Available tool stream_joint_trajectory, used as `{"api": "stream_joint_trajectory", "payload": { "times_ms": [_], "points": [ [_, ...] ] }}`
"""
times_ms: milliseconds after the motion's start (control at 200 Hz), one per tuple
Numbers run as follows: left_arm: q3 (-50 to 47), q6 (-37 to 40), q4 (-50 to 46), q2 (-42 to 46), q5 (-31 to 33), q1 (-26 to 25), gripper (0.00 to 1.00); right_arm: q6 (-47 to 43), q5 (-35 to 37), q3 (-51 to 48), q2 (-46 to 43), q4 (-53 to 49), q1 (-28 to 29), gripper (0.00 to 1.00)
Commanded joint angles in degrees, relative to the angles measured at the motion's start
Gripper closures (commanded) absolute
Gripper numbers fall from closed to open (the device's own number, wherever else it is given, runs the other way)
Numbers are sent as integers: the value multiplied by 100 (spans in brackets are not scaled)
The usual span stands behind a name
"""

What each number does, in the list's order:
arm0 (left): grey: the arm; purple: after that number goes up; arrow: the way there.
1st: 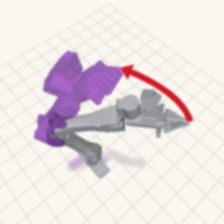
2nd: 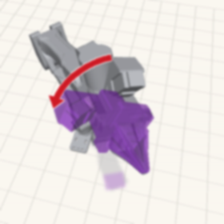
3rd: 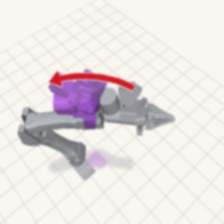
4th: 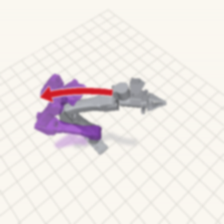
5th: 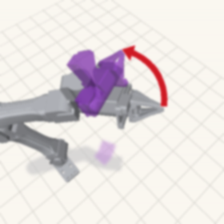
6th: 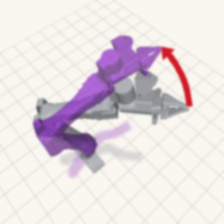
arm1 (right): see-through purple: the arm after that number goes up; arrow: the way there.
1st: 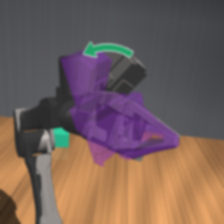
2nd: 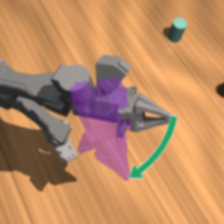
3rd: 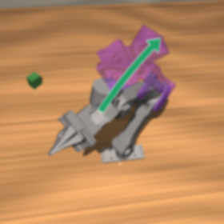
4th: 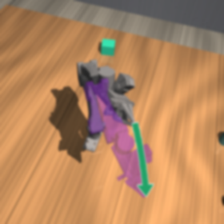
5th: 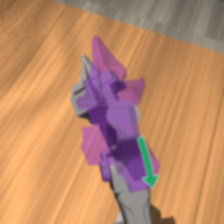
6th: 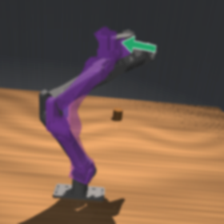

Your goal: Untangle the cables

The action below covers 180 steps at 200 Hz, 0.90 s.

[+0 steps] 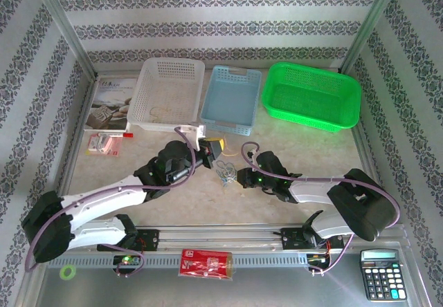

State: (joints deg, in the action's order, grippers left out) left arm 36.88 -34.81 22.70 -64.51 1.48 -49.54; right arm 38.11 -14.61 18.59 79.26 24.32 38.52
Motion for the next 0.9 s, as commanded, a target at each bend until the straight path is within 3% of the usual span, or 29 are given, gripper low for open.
{"api": "stream_joint_trajectory", "payload": {
  "times_ms": [0, 70, 195, 435, 590, 704, 794, 894],
  "points": [
    [306, 670, -424, 335, 677, -56, 100, 39, -63, 75, -243, -216, 38, 67],
    [518, 905, -694, 461, 993, 40, 100, 39, -101, 325, -418, -476, 21, 53],
    [1084, 1089, -1296, 415, 858, 656, 100, -39, -134, 582, -782, -1069, -56, 40],
    [2115, 819, -1866, -333, -340, 2671, 100, -262, -253, 1143, -1174, -1995, -516, 33],
    [2754, 815, -2007, -1245, -900, 3601, 100, -523, -306, 1610, -1101, -2420, -846, 28],
    [3193, 718, -1973, -2061, -1247, 3992, 100, -727, -50, 1910, -1003, -2622, -952, 20],
    [3598, 676, -1971, -2714, -1465, 4135, 100, -841, 387, 2160, -894, -2896, -976, 4],
    [4124, 766, -2050, -3390, -1473, 4181, 93, -916, 783, 2411, -696, -3125, -978, 2]
  ]
}}
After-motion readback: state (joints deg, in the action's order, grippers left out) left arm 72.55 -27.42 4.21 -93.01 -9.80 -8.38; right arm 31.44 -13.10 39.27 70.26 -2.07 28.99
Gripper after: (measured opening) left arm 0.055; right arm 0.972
